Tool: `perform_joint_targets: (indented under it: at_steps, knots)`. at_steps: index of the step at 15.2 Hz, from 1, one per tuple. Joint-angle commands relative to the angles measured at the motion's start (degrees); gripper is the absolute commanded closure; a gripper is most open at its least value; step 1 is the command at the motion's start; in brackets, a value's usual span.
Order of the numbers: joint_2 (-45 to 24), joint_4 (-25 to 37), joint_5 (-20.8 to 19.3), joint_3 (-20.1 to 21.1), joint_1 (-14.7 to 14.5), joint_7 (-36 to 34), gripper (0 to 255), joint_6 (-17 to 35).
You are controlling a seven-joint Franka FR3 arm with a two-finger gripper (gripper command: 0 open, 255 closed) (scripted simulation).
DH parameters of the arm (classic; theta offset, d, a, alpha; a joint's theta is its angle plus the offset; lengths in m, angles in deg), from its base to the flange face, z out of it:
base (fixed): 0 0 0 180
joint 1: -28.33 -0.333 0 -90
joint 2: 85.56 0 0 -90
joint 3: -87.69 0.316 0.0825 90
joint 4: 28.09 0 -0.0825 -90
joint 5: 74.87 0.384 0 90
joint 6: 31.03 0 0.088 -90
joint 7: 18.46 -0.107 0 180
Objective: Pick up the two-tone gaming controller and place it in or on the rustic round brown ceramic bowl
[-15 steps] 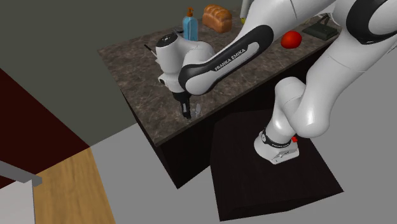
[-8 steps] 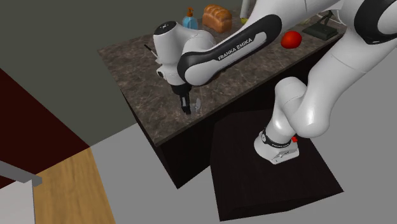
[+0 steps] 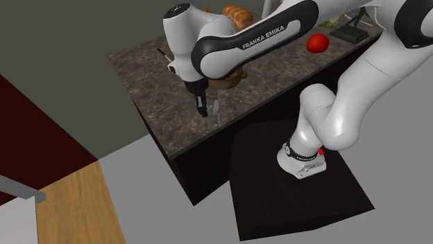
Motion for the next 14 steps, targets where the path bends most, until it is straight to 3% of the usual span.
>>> perform_joint_targets:
  at_steps: [1, 10, 14]
  knots:
    - [0.44, 1.18, 0.01, 0.10, -0.02, -0.02, 255, -1.64]
    - [1.79, 6.70, 0.10, 0.46, -0.11, 0.03, 255, -8.50]
    - [2.56, 6.30, -2.06, -3.21, 2.38, 5.35, 255, -8.50]
